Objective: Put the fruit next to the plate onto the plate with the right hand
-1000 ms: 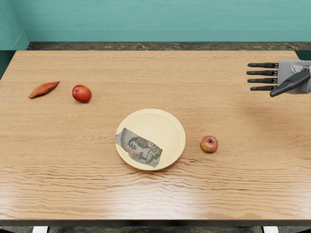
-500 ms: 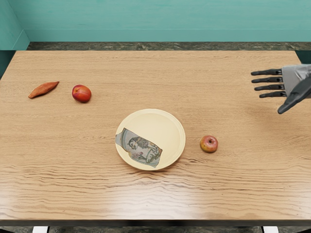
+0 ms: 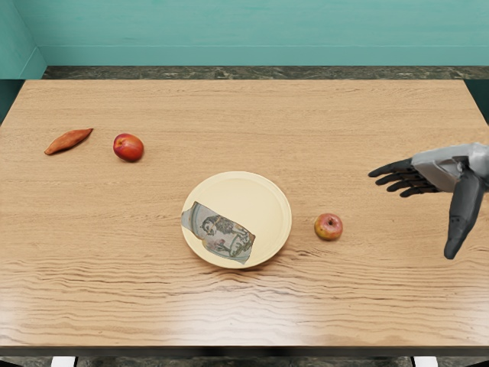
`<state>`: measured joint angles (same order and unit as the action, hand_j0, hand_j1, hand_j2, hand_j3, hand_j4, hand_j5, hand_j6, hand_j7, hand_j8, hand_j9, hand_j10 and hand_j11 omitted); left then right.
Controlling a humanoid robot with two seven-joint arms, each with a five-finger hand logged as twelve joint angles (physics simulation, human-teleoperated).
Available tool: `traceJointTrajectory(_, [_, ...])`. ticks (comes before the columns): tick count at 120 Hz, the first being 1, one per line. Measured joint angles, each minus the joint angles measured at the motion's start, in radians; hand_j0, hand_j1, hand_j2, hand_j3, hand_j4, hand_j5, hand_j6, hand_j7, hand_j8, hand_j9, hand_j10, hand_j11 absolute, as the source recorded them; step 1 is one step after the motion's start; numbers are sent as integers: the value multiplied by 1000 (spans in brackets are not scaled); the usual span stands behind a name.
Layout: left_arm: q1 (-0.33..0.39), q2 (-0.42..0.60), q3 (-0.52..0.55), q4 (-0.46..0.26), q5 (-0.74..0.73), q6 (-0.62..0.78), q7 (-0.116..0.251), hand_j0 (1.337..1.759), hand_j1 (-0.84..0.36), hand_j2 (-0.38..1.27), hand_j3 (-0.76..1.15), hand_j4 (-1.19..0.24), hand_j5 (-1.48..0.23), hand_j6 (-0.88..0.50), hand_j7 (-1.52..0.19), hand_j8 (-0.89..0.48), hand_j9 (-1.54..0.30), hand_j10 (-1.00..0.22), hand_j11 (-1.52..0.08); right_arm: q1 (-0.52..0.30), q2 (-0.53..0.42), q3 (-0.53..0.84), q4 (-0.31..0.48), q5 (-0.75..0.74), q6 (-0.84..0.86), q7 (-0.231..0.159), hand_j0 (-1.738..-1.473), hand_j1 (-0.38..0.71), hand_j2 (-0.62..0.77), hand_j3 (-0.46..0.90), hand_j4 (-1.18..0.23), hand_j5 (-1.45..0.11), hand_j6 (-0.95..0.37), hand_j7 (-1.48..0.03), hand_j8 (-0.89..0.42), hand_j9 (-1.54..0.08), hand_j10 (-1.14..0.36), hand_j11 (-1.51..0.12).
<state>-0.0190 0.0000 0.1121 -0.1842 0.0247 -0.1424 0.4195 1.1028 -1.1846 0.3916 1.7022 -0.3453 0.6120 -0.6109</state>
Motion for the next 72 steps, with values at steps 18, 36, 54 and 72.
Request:
traceJointTrajectory(18, [1, 0, 0, 0, 0, 1, 0, 1658, 339, 2, 0, -9, -11, -9, -11, -9, -11, -9, -11, 48, 26, -8, 33, -120, 0, 0, -1658, -331, -4, 0, -23, -21, -25, -21, -23, -21, -22, -21])
traceJointTrajectory(36, [2, 0, -1, 0, 0, 0, 0, 1658, 339, 2, 0, -9, -11, -9, -11, -9, -11, -8, -11, 52, 61, -13, 41, -165, 0, 0, -1658, -301, -9, 0, -48, -54, -50, -53, -48, -54, -47, -53])
traceJointTrajectory(54, [2, 0, -3, 0, 0, 1, 0, 1658, 339, 2, 0, -9, -11, -9, -11, -9, -11, -8, -11, 31, 95, -15, 43, -270, -19, 0, -1658, -254, -16, 0, -87, -105, -89, -104, -88, -105, -86, -104])
traceJointTrajectory(72, [2, 0, -2, 0, 0, 1, 0, 1658, 339, 2, 0, -9, -11, -9, -11, -9, -11, -8, -11, 1, 141, -15, 43, -450, -158, 0, -1658, -266, -13, 0, -78, -93, -81, -92, -79, -93, -77, -93])
